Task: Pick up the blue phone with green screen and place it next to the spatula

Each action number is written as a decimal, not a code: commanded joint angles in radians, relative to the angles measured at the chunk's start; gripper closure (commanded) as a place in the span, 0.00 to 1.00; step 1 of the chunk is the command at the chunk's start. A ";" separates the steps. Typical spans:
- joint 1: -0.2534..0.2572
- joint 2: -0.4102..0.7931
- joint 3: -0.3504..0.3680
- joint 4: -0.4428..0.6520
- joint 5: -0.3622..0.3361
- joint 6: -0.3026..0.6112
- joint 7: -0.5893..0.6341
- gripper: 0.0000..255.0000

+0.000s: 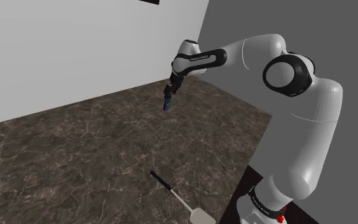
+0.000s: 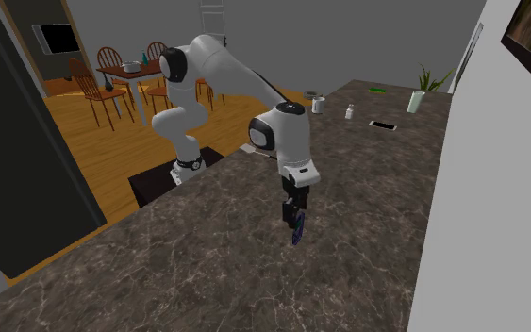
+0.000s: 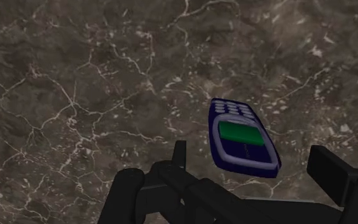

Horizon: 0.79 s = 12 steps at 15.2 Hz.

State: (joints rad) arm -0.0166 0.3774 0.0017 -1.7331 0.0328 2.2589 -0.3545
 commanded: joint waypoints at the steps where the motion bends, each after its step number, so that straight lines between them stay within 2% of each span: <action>1: 0.002 0.017 0.001 -0.002 0.000 0.020 0.002 0.00; 11: 0.002 0.038 0.001 -0.006 0.000 0.045 0.001 0.00; 12: 0.002 0.038 0.001 -0.006 0.000 0.045 0.001 1.00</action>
State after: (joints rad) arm -0.0146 0.4153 0.0027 -1.7393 0.0331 2.3041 -0.3532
